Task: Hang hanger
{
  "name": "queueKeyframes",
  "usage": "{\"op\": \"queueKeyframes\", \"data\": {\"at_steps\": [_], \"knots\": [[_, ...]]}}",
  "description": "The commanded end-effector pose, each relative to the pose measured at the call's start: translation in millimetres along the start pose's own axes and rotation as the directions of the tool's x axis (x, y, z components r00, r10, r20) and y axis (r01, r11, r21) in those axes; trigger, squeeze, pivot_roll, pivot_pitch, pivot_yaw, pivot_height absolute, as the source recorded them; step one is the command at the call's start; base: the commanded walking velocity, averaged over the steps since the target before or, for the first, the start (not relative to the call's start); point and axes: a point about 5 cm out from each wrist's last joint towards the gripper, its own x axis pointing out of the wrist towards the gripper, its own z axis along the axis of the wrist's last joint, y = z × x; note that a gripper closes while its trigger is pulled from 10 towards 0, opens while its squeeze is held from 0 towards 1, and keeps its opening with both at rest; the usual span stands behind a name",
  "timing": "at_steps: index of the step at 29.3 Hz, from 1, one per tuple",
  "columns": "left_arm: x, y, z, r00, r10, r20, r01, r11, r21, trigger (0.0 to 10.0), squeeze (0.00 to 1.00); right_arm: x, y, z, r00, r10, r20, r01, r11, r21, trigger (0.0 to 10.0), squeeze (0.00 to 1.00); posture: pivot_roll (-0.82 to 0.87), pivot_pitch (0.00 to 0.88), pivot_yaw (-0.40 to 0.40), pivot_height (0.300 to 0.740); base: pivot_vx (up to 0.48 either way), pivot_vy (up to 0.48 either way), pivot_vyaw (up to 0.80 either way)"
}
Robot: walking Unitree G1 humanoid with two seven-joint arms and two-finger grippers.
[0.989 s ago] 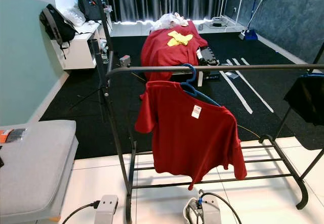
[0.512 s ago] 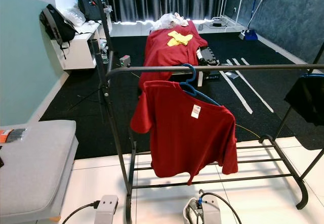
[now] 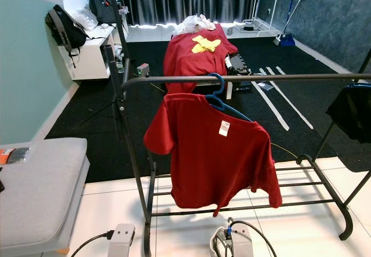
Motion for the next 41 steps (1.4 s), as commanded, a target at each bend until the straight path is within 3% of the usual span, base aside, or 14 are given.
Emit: {"op": "queueKeyframes", "data": {"at_steps": [1, 20, 31, 35, 41], "knots": [[-0.2, 0.6, -3.8, 1.0, 0.003, -0.02, -0.003, 1.0, 0.003, 10.0, 0.0, 1.3, 4.1, 3.5, 1.0, 0.009, 0.004, -0.009, 1.0, 0.022, 10.0, 0.0, 0.06, 0.0, -0.023, 0.74, 0.0, 0.0, 0.0], [-0.1, -0.6, -3.1, 1.0, -0.01, -0.02, 0.011, 0.999, 0.042, 10.0, 0.0, 1.5, 5.2, 3.8, 1.0, 0.0, 0.011, -0.001, 0.998, 0.07, 10.0, 0.0, 0.06, 0.0, 0.001, 0.74, 0.0, 0.0, 0.0], [-0.1, 1.5, -2.3, 1.0, 0.002, -0.025, -0.002, 1.0, 0.019, 10.0, 0.0, 1.7, 6.0, 4.2, 1.0, -0.001, 0.017, -0.001, 0.996, 0.09, 10.0, 0.0, 0.05, 0.001, 0.014, 0.74, 0.0, 0.0, 0.0], [0.7, 2.0, 6.4, 1.0, -0.007, -0.019, 0.008, 0.999, 0.046, 10.0, 0.0, 2.1, 6.6, 5.9, 1.0, -0.002, 0.02, 0.0, 0.995, 0.098, 10.0, 0.0, 0.06, 0.004, 0.015, 0.74, 0.0, 0.0, 0.0], [1.5, 3.0, 18.1, 1.0, 0.006, -0.003, -0.006, 1.0, 0.026, 10.0, 0.0, 2.2, 7.1, 6.6, 1.0, -0.004, 0.022, 0.002, 0.995, 0.101, 10.0, 0.0, 0.05, 0.006, 0.022, 0.74, 0.0, 0.0, 0.0]]}}
